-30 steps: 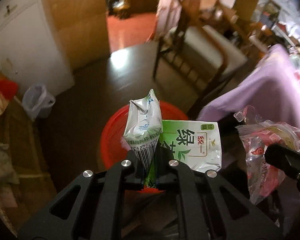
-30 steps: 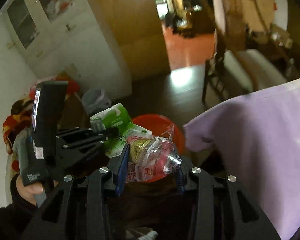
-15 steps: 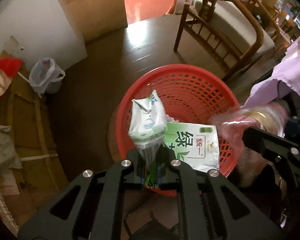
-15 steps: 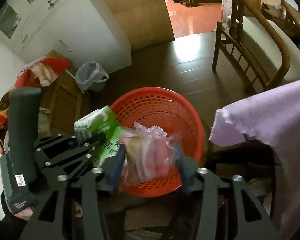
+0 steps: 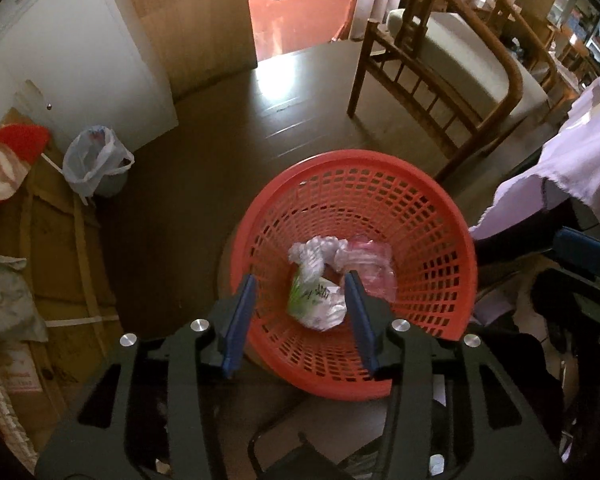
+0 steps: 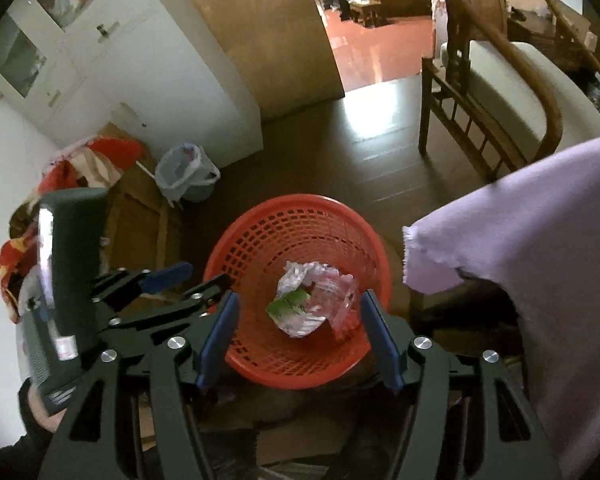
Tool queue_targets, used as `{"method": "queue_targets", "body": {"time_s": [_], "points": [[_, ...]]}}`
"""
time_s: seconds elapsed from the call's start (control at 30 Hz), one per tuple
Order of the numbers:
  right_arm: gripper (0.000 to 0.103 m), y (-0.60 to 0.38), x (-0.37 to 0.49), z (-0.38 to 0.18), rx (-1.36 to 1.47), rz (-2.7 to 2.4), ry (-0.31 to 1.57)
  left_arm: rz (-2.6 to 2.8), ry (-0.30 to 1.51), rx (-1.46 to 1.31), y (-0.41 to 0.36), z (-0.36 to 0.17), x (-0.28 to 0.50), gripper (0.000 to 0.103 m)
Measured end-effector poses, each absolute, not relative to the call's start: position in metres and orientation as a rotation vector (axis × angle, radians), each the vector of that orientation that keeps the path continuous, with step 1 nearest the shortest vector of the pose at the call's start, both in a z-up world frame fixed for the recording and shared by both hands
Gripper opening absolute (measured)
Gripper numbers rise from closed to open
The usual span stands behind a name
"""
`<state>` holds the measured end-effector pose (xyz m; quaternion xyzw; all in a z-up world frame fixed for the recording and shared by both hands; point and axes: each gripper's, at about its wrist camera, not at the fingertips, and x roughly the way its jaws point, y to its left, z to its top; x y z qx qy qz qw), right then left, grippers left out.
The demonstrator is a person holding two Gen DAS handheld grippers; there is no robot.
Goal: Collect trash
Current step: 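Open both tools to drop the pouch and bag into the basket, then move both open tools back over the table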
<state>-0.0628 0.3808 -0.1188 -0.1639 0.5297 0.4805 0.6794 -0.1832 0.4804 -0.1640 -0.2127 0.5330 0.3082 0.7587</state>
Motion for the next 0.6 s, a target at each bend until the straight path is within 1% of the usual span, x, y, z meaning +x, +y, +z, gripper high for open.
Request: {"method": "queue_targets", "body": {"time_s": [0.1,0.17,0.23,0.3,0.5,0.6], "points": [[0.063,0.36,-0.065,-0.091,-0.356,1.07,1.126,0.66,1.137,-0.449,0.474,-0.149,-0.181,0.047],[0.064,0.339,-0.068,-0.066,-0.335,1.064,1.066,0.648,1.104,-0.432,0.465,-0.134,-0.18,0.049],[0.07,0.313,-0.067,-0.041,-0.308,1.038,0.998,0.626,1.066,-0.414,0.454,-0.118,-0.176,0.053],[0.071,0.284,-0.062,-0.02,-0.286,0.993,0.943,0.603,1.031,-0.383,0.441,-0.1,-0.17,0.055],[0.072,0.188,-0.035,0.018,-0.211,0.79,0.855,0.5,0.949,-0.302,0.388,-0.054,-0.139,0.06],[0.073,0.125,-0.017,0.031,-0.126,0.673,0.825,0.447,0.927,-0.251,0.359,-0.039,-0.119,0.062]]}}
